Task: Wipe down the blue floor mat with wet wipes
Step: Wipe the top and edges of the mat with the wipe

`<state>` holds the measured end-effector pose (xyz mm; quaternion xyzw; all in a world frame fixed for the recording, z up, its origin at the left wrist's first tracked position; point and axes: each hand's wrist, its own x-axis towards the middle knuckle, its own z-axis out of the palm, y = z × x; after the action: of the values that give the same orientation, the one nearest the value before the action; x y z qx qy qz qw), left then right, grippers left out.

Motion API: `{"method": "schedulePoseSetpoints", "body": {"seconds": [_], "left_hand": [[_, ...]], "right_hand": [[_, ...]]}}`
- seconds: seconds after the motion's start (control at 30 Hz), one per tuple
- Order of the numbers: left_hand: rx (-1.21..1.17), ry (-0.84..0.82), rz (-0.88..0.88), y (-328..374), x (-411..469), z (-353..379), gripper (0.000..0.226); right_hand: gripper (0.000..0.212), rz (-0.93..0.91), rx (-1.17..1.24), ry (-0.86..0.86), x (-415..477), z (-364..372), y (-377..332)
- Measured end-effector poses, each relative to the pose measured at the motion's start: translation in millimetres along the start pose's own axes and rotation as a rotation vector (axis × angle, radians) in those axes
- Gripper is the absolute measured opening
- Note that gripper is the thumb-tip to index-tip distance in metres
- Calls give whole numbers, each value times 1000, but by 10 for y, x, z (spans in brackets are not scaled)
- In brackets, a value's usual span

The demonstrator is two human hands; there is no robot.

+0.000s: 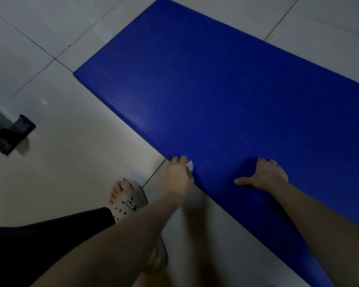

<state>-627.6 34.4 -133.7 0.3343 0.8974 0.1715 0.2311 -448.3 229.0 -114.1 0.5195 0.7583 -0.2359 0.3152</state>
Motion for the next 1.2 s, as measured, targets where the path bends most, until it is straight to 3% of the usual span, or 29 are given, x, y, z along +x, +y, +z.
{"method": "schedulePoseSetpoints", "body": {"seconds": [0.17, 0.37, 0.57, 0.7, 0.8, 0.97, 1.07, 1.2], "left_hand": [[8, -65, 164, 202, -372, 209, 20], [86, -123, 252, 10, -70, -40, 8], [73, 163, -68, -280, 444, -385, 6], [-19, 132, -148, -35, 220, -155, 14], [-43, -12, -12, 313, -239, 219, 13], [78, -312, 477, 674, -793, 577, 15], [243, -265, 657, 511, -598, 469, 18], [438, -65, 516, 108, -80, 66, 22]], "right_hand": [[123, -4, -5, 1, -2, -3, 16], [122, -8, 6, -3, -3, -9, 1], [120, -13, -3, 17, -6, 6, 16], [122, -19, -10, 26, -1, 27, 30], [121, -21, -5, 23, 6, 16, 16], [123, -18, 0, 29, 12, 18, 28], [123, -20, -8, 36, 14, 20, 37], [121, -30, 5, 39, 7, 40, 42]]}}
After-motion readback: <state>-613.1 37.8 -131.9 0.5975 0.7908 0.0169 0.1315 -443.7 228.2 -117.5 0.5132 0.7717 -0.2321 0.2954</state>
